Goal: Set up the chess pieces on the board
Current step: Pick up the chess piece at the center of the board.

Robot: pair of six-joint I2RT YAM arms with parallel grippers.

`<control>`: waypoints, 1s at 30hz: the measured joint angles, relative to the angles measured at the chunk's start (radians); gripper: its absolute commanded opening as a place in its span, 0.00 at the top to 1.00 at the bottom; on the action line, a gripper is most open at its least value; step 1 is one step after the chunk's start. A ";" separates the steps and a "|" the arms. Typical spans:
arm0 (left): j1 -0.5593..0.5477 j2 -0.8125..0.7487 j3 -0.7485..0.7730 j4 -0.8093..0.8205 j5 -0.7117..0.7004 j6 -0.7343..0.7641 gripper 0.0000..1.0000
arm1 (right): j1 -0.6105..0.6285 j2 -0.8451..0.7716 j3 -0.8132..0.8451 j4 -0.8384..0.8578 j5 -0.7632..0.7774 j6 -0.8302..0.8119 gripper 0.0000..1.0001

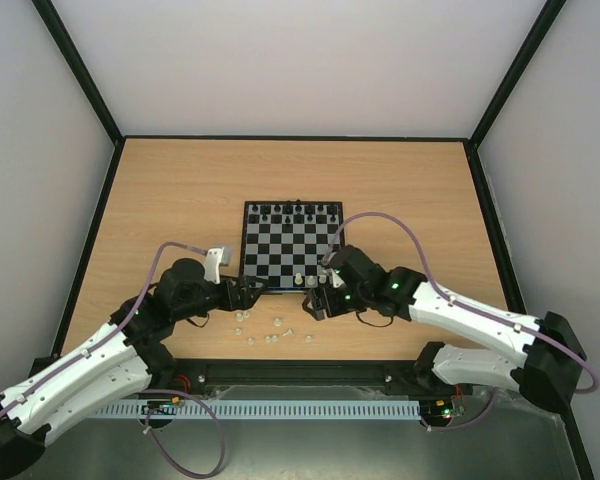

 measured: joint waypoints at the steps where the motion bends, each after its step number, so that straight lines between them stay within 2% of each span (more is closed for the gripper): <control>1: 0.000 -0.010 -0.013 -0.002 0.000 -0.006 0.01 | 0.017 0.020 0.002 -0.003 0.009 -0.004 0.23; 6: 0.000 -0.029 -0.032 -0.018 -0.009 -0.027 0.01 | 0.116 0.137 0.058 -0.026 0.083 -0.004 0.36; 9: 0.000 -0.035 -0.032 -0.024 -0.019 -0.035 0.01 | 0.158 0.192 0.093 -0.028 0.114 -0.006 0.41; 19: 0.000 -0.172 -0.023 -0.080 -0.089 -0.072 0.01 | 0.259 0.388 0.254 -0.055 0.206 -0.034 0.50; 30: 0.000 -0.269 0.048 -0.156 -0.165 -0.088 0.01 | 0.297 0.589 0.346 -0.091 0.249 -0.064 0.56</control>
